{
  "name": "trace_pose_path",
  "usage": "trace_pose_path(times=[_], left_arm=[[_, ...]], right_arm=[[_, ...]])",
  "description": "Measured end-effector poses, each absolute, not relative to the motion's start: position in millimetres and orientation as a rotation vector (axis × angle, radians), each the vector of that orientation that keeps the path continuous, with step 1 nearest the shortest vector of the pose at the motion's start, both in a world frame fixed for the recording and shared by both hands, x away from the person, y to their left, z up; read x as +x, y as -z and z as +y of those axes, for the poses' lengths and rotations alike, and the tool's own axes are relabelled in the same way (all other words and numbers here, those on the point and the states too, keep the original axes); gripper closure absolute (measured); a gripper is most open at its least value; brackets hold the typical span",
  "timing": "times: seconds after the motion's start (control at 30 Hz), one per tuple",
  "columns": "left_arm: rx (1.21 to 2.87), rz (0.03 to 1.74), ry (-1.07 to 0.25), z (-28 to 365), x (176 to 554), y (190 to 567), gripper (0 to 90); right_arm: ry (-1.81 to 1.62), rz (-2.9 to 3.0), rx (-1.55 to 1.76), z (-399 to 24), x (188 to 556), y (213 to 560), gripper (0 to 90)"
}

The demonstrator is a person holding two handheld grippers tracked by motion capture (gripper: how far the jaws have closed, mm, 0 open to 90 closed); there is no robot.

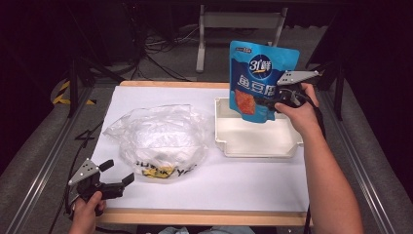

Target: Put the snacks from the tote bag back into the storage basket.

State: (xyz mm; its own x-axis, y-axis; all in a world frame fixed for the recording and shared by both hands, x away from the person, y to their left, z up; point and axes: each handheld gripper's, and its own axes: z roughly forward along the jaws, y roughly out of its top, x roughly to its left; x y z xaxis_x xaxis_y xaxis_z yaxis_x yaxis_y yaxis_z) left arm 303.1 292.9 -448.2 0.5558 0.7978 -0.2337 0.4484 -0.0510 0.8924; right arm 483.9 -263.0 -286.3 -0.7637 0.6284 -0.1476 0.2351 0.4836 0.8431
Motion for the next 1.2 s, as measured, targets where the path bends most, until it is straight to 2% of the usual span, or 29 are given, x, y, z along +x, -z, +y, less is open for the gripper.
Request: trace_pose_path(times=[0.73, 1.2], left_arm=[[1.693, 1.058, -0.39, 293.9, 303.4, 448.9, 0.6], [1.697, 1.058, -0.391, 293.4, 303.5, 449.2, 0.5]], right_arm=[[-1.182, 2.348, 0.739, -261.3, 487.7, 332.5, 54.3], [-1.139, 2.378, 0.736, -263.6, 486.7, 344.1, 54.2]])
